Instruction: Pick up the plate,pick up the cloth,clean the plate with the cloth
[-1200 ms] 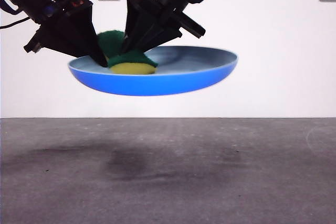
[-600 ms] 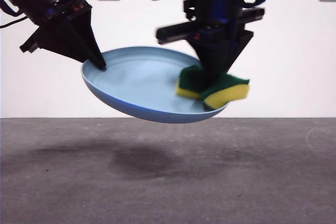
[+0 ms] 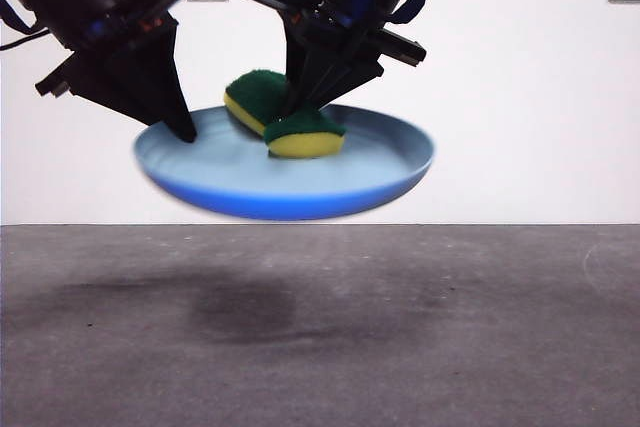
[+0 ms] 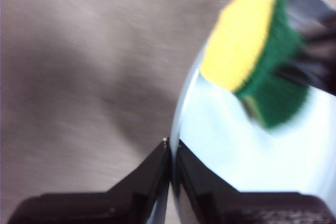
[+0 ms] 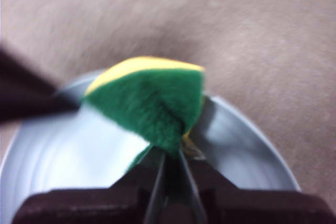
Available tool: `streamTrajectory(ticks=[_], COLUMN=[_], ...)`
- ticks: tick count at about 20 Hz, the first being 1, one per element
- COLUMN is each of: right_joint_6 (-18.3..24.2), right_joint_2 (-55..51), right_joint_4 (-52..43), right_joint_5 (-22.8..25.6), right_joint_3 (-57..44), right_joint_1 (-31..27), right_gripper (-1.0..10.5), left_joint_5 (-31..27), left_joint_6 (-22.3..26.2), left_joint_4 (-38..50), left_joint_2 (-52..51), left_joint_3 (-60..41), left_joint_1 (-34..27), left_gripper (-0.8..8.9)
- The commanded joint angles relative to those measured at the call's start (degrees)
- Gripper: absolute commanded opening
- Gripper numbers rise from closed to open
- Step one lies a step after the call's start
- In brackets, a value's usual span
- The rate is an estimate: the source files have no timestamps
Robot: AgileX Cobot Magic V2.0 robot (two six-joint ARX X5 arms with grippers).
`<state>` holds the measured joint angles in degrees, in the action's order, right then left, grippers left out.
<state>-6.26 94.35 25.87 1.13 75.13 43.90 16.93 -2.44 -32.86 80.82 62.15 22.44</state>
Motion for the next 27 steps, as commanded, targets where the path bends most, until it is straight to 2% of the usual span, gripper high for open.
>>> streamTrajectory(ticks=[1,4,8,12,18,19,20,22,23,25,27], right_joint_6=[1.68,1.84,1.79,1.77,1.84,1.81,1.81,1.66,1.60,0.50,0.28], right_joint_2=[-0.35,-4.39,-10.54,-15.47,-19.37,-19.37,-19.37,-19.34,-19.32,-18.71,-17.40], right_joint_4=[3.89,8.11,9.77,12.63,22.45,23.19,23.61,23.52,23.28,22.34,20.96], right_joint_5=[3.74,8.02,8.55,14.84,23.74,24.76,24.70,24.33,24.28,21.99,14.53], right_joint_3=[-0.72,-0.70,-0.70,-0.70,-0.70,-0.72,-0.72,-0.72,-0.72,-0.72,-0.72], right_joint_1=[-0.02,0.00,-0.02,-0.02,-1.14,-1.55,-2.05,-3.74,-4.66,-6.58,-9.51], right_gripper=[-0.1,-0.1,-0.1,-0.1,-0.1,-0.1,-0.1,-0.1,-0.1,-0.1,-0.1], left_joint_5=[-12.50,-14.10,-13.88,-13.90,-13.20,-12.37,-11.93,-11.96,-10.91,-6.49,-1.97], left_joint_6=[5.07,5.68,5.46,5.46,5.07,5.05,4.96,3.02,2.10,-0.22,-0.98], left_joint_4=[2.16,5.20,8.81,8.90,9.90,9.09,8.37,7.89,7.13,4.02,2.60], left_joint_2=[-0.22,-0.09,3.15,9.03,19.93,20.61,20.70,20.44,20.39,19.67,17.42], left_joint_3=[0.13,0.13,0.13,0.13,0.13,0.13,0.13,0.15,0.15,0.15,0.15], left_joint_1=[0.26,-1.49,-3.69,-5.03,-6.21,-6.21,-6.16,-5.92,-5.92,-5.92,-5.88], left_gripper=[-0.08,-0.08,-0.08,-0.08,0.02,0.31,1.39,4.35,4.85,4.80,4.80])
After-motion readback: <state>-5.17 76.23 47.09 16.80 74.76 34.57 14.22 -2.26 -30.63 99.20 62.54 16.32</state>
